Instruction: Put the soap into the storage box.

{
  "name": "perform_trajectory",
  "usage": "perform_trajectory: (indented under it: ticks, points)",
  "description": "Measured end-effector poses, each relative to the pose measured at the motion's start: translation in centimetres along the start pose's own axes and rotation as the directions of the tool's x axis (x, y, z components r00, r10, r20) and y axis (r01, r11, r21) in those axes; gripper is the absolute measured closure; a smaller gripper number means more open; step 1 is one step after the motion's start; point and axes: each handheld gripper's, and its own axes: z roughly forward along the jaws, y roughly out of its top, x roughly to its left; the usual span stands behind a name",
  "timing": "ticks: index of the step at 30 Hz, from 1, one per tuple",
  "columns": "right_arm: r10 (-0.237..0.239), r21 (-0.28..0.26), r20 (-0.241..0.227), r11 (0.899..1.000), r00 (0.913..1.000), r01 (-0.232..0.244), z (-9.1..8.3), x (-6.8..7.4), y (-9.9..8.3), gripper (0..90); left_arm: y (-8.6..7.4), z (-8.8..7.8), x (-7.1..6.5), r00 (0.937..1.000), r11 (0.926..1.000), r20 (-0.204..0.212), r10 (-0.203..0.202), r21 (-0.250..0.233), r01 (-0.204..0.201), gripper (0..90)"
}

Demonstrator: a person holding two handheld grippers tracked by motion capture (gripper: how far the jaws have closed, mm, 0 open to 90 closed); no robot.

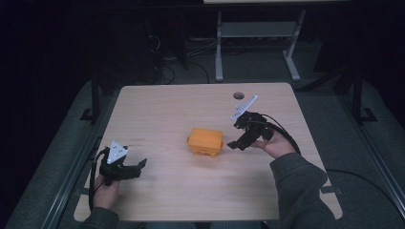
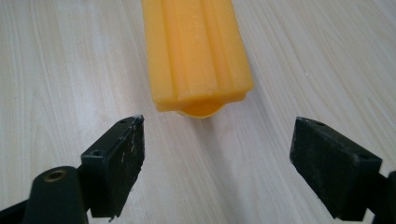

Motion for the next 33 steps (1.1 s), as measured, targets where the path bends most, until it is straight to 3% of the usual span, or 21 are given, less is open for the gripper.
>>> perform_trajectory:
  ticks: [15, 33]
  points:
    - [0.02, 0.001, 0.014, 1.0, 0.9997, -0.02, -0.8, 0.1, -1.2, 17.3, 0.0, 0.0, 0.0, 1.0, 1.0, 0.0, 0.003, 0.002, -0.003, 14.1]
    - [0.072, -0.005, 0.02, 0.997, 0.9972, -0.072, -1.2, 0.1, -4.1, 17.9, 0.0, 0.1, -0.1, 1.0, 0.9999, 0.002, 0.008, 0.008, -0.008, 14.1]
